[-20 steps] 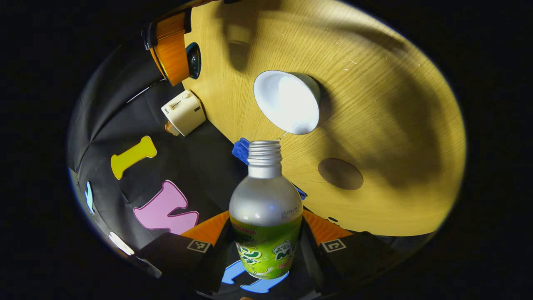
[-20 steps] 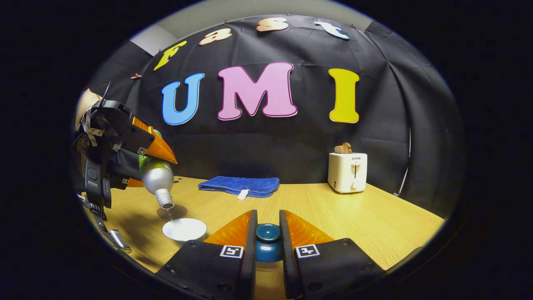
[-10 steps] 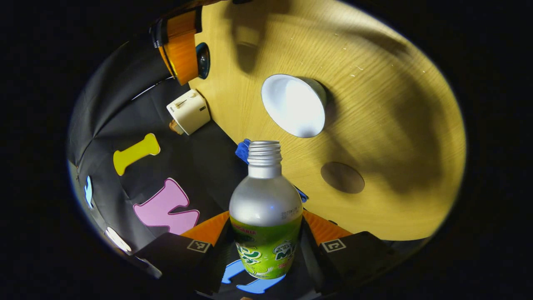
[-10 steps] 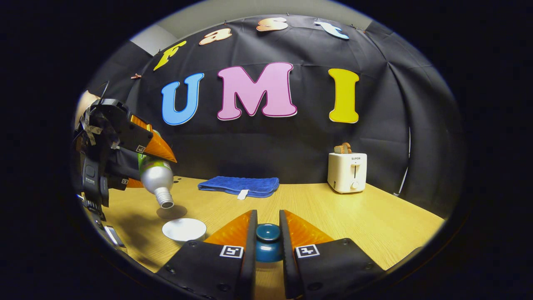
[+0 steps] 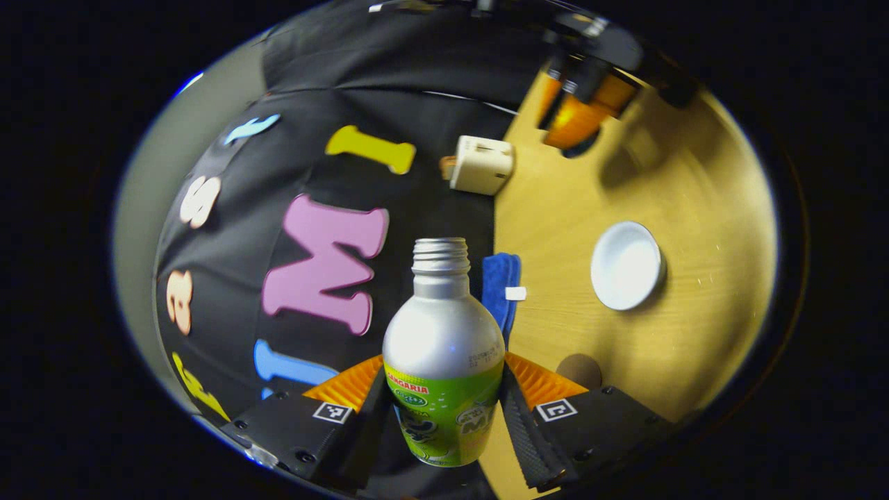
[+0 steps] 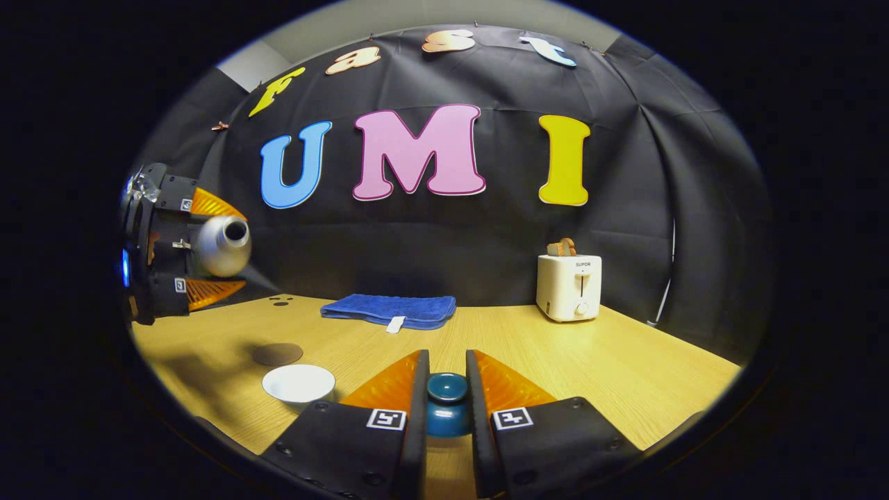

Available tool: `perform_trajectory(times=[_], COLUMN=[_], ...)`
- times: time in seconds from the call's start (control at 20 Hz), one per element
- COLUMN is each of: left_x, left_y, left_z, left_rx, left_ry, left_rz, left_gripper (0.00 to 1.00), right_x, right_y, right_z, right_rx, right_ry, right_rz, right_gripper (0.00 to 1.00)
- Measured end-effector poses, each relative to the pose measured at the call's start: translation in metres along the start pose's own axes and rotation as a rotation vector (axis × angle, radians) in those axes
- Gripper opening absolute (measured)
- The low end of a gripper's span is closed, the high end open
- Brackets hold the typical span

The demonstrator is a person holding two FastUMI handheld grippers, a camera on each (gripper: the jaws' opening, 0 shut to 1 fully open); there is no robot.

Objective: Open the teacup lid with one hand, grasp the water bottle and pour water into the teacup with the other hand; after pouring, place the water bottle on the coaster and then close the teacup lid.

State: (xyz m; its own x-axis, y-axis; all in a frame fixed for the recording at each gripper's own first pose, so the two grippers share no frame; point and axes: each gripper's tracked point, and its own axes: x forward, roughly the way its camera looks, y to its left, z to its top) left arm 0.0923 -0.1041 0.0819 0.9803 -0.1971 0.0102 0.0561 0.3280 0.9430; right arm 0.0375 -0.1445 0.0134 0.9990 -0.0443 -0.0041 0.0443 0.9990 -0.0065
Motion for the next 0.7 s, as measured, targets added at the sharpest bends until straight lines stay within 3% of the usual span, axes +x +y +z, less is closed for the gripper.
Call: perform_trajectory(times=[0.2,0.4,0.55,0.7], left_x=[0.014,0.041,0.067,0.088], left_y=[0.009,0.003,-0.005,-0.015], left_z=[-0.018,-0.049,-0.056,-0.054], left_rx=[-0.517,-0.883,-1.146,-1.259], left_ry=[0.001,0.018,-0.009,-0.081], left_rz=[0.111,0.179,0.131,0.043], left_gripper=[0.8,0.8,0.8,0.8], right_x=[0.0,0.001,0.001,0.001], right_y=[-0.001,0.001,0.0,0.001], right_z=[-0.001,-0.002,-0.001,-0.001], right_rx=[0.0,0.0,0.0,-0.001], right_ry=[0.002,0.004,0.004,0.003], right_rz=[0.02,0.04,0.053,0.055], right_gripper=[0.31,0.31,0.3,0.3])
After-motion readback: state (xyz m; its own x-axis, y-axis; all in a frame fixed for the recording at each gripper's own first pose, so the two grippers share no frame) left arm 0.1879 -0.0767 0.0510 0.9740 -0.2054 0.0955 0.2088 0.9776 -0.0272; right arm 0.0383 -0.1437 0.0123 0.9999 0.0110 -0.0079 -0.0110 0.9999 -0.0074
